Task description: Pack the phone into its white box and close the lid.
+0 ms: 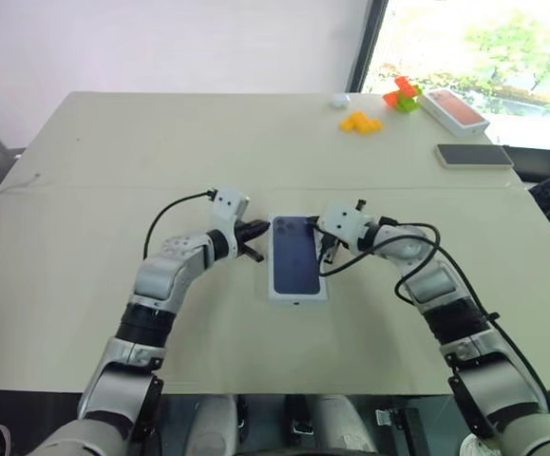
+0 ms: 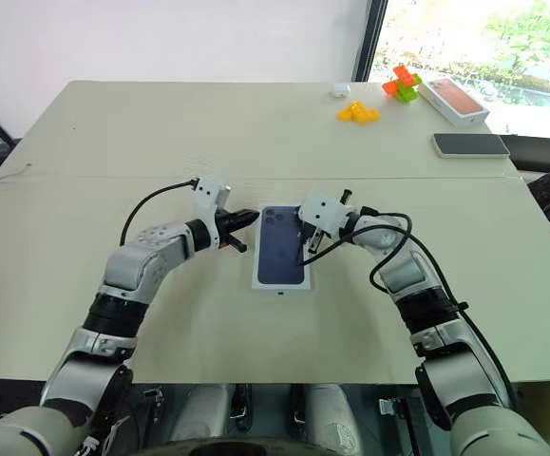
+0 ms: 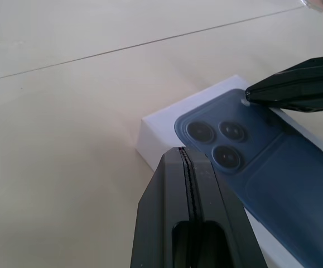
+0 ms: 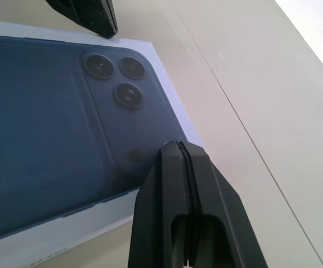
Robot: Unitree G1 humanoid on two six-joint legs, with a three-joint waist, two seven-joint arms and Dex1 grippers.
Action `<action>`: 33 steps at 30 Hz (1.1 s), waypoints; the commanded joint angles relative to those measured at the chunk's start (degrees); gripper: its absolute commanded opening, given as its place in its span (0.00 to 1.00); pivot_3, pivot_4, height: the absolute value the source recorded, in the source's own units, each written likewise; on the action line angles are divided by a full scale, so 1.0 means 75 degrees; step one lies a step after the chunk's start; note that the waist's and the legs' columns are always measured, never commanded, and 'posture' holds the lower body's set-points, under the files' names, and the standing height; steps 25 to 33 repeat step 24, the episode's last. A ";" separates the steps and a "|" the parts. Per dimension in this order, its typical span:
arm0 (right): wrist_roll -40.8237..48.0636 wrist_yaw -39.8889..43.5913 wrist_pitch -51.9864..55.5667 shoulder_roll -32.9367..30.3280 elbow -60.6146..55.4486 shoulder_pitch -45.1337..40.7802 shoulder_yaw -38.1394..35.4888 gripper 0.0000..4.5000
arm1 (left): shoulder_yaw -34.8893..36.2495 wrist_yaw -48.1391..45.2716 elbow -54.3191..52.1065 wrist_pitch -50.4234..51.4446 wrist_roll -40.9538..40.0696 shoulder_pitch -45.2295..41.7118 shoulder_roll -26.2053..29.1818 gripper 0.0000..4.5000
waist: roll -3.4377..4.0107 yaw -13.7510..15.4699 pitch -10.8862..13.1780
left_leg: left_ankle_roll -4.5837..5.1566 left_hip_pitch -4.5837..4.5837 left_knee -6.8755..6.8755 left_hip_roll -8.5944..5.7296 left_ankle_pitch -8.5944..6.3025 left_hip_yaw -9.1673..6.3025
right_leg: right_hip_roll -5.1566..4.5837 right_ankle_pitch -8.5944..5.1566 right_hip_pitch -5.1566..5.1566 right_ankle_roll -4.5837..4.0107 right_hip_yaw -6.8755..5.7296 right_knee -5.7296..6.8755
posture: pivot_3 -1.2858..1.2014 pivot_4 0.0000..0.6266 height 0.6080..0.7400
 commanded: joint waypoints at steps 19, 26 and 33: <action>0.3825 0.3173 0.2340 -0.2224 -0.2504 0.1258 -0.2383 1.00 | 0.2824 -0.2191 -0.1473 -0.0436 -0.1150 0.1724 0.3127 0.99 | 0.0003 0.0004 0.0013 | 0.0003 -0.0012 -0.0059 -0.0001 -0.0001 0.0003 | -0.0001 -0.0004 -0.0029 0.0005 0.0000 -0.0038 | 0.52 0.24 0.98; 0.4144 0.3487 0.2532 -0.2687 -0.2518 0.1505 -0.2706 1.00 | 0.3117 -0.2432 -0.1694 -0.0615 -0.1142 0.2538 0.3609 0.99 | 0.0003 0.0007 0.0013 | 0.0003 -0.0010 -0.0074 -0.0002 -0.0001 0.0004 | -0.0005 -0.0016 -0.0032 0.0025 0.0000 -0.0046 | 0.52 0.24 0.98; 0.4144 0.3487 0.2532 -0.2687 -0.2518 0.1505 -0.2706 1.00 | 0.3117 -0.2432 -0.1694 -0.0615 -0.1142 0.2538 0.3609 0.99 | 0.0003 0.0007 0.0013 | 0.0003 -0.0010 -0.0074 -0.0002 -0.0001 0.0004 | -0.0005 -0.0016 -0.0032 0.0025 0.0000 -0.0046 | 0.52 0.24 0.98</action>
